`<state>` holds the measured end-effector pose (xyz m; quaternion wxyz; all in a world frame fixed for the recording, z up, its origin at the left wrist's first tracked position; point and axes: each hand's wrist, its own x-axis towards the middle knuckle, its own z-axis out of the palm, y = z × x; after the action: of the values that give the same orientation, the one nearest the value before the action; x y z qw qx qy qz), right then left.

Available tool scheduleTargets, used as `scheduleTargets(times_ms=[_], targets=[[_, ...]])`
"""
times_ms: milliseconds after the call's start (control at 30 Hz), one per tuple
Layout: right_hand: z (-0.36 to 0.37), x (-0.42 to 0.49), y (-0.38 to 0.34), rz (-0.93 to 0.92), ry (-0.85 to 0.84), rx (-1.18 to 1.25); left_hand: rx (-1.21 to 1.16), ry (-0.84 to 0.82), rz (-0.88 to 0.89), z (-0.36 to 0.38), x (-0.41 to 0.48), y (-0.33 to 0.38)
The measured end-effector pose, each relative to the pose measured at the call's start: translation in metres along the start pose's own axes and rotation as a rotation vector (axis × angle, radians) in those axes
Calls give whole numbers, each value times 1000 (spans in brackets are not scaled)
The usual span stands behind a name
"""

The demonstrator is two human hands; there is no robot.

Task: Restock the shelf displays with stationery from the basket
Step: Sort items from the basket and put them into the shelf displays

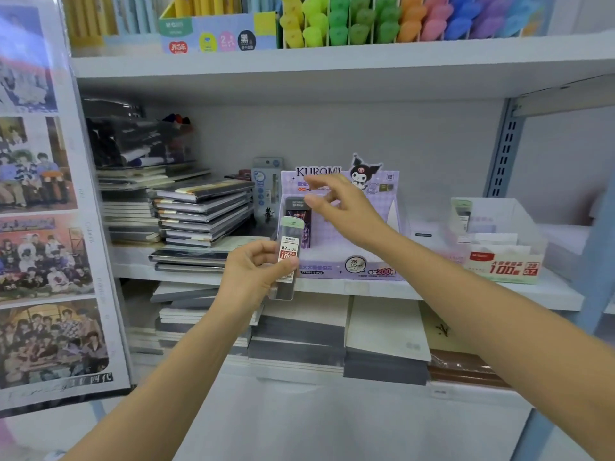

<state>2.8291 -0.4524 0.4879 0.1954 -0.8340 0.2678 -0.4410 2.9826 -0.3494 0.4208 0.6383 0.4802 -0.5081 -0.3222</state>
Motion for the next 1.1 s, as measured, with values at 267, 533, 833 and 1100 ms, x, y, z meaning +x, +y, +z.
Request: scheduleTargets(times_ms=[267, 533, 833, 1100], targets=[[-81, -69, 1, 58, -57, 182, 43, -45, 184, 103, -9, 12], [-211, -103, 54, 95, 494, 77, 1002, -242, 871, 202, -10, -10], [-222, -78, 107, 129, 381, -134, 1386, -247, 898, 225, 15, -35], [-211, -57, 124, 123, 121, -375, 1365, -187, 891, 227, 20, -41]])
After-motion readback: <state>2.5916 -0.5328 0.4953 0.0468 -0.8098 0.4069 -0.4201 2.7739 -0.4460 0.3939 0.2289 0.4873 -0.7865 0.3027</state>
